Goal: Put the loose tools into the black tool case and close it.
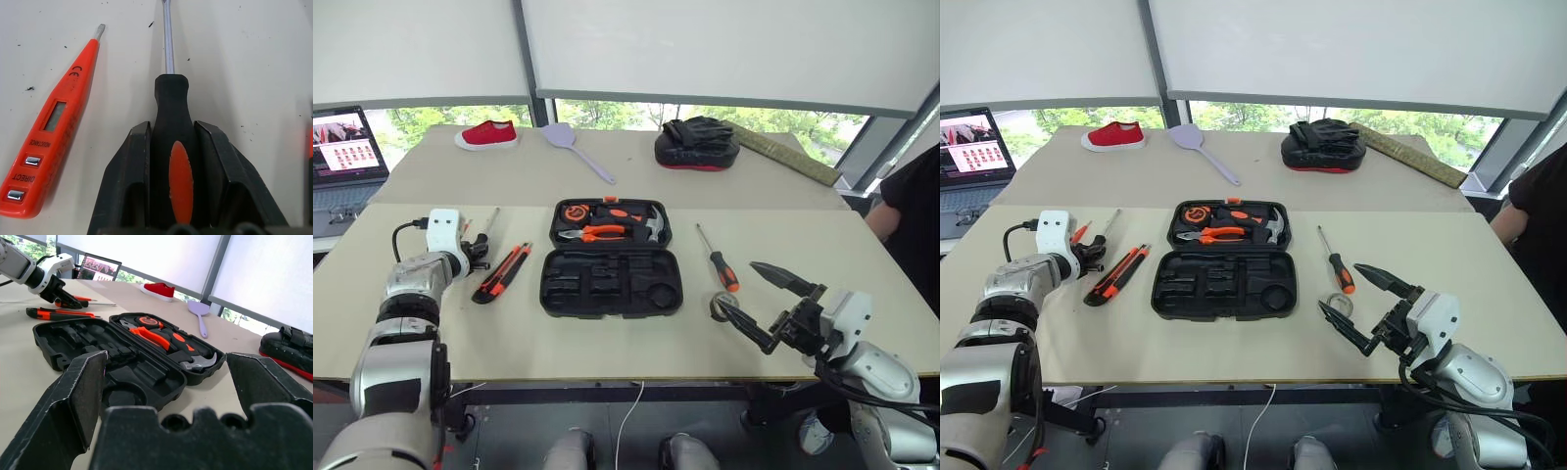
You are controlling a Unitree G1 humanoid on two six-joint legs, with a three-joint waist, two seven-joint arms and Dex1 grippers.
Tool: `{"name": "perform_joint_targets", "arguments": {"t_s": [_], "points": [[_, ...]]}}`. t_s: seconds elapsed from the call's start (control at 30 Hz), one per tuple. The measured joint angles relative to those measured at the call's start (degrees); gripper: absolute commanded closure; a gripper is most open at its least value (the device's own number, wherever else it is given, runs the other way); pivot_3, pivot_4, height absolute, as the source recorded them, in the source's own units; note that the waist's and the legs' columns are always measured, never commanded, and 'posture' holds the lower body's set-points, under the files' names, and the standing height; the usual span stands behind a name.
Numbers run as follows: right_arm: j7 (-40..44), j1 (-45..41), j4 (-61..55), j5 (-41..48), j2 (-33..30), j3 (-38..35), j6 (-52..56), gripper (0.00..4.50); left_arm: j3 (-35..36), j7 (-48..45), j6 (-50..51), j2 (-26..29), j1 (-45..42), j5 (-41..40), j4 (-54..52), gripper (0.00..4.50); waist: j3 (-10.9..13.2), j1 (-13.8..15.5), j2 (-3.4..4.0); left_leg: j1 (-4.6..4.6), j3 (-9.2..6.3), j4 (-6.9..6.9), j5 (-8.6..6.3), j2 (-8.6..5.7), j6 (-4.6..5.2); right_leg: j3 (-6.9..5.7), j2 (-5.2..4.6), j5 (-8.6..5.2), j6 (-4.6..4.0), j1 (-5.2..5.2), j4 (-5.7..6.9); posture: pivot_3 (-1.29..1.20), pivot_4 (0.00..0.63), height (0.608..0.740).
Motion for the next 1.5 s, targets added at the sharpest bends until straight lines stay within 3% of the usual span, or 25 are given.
{"name": "perform_joint_targets", "arguments": {"t_s": [0.1,0.2,0.33,0.43,0.63,0.9,1.23,1.3,1.33,1.5], "points": [[0.0,0.1,-1.1,0.6,-0.3,-0.3,0.2,0.0,2.5,-7.1,-6.5,-0.7,0.5,-2.9,-0.9,3.61,0.0,0.0,-0.07,-0.07,-0.01,0.03,0.0,0.01,0.0,0.0,0.0,0.01,-0.03,-0.03,-0.03,0.0,0.15,0.74],[0.3,0.3,-1.5,1.6,-1.9,-1.4,0.7,0.0,2.3,-21.8,-14.5,-0.5,2.8,-5.7,-8.2,3.61,0.0,-0.1,-0.06,-0.09,0.02,0.03,-0.01,0.0,0.0,0.01,-0.02,0.16,-0.27,-0.02,-0.07,0.0,0.15,0.74],[1.4,-0.4,-1.6,3.1,-4.4,-2.8,2.0,0.0,-5.9,-41.8,-22.5,0.5,5.3,-4.8,-19.6,3.61,0.0,0.0,-0.02,-0.07,0.05,0.06,-0.01,-0.02,0.01,0.01,-0.03,0.23,-0.42,0.04,-0.07,0.0,0.15,0.74],[4.5,-1.3,-0.6,3.9,-8.1,-2.7,4.1,0.0,-15.3,-49.1,-25.1,-0.2,4.7,1.7,-22.5,3.61,0.0,0.1,0.01,-0.07,0.03,0.19,0.0,-0.02,0.02,0.03,0.0,0.02,-0.1,0.07,-0.02,0.0,0.15,0.74],[6.5,-5.0,1.7,3.8,-9.1,-0.7,5.2,0.0,-24.1,-43.7,-32.4,-3.4,1.1,13.4,-16.2,3.61,0.0,-0.2,-0.02,-0.17,-0.11,0.4,-0.03,0.04,0.11,0.09,0.12,0.02,-0.05,0.01,0.08,0.0,0.15,0.74],[6.0,-4.8,0.7,3.8,-8.2,0.5,5.5,0.0,-24.6,-35.0,-35.7,-7.8,-4.6,18.4,-7.0,3.61,0.0,0.6,-0.02,-0.41,-0.13,0.74,-0.19,0.02,0.37,0.04,0.09,0.03,0.07,0.0,0.09,0.0,0.15,0.74],[4.7,-3.6,-0.9,3.5,-7.8,0.5,5.5,0.0,-25.7,-32.4,-39.2,-7.6,-6.6,22.4,-3.4,3.61,0.0,0.6,-0.02,-0.41,-0.14,0.78,-0.19,0.02,0.37,0.05,0.07,0.06,0.11,0.01,0.1,0.0,0.15,0.74],[4.5,-3.4,-1.0,3.4,-7.8,0.5,5.5,0.0,-25.8,-31.5,-39.9,-7.6,-6.8,23.0,-2.5,2.6,0.0,0.6,-0.02,-0.41,-0.14,0.78,-0.19,0.01,0.37,0.05,0.07,0.06,0.12,0.01,0.1,0.0,0.15,0.74],[4.5,-3.4,-1.1,3.4,-7.7,0.5,5.5,0.0,-25.6,-31.1,-39.9,-7.7,-6.8,22.9,-2.2,2.39,0.0,0.6,-0.02,-0.41,-0.13,0.78,-0.19,0.02,0.37,0.05,0.07,0.06,0.11,0.01,0.1,0.0,0.15,0.74],[4.3,-2.6,-1.4,3.4,-7.6,0.5,6.2,0.0,-17.3,-35.2,-38.8,-11.4,-6.5,12.3,-2.2,2.39,0.0,0.9,-0.02,-0.43,-0.16,0.8,-0.19,0.0,0.37,0.04,0.04,0.06,0.12,0.02,0.09,0.0,0.15,0.74]]}}
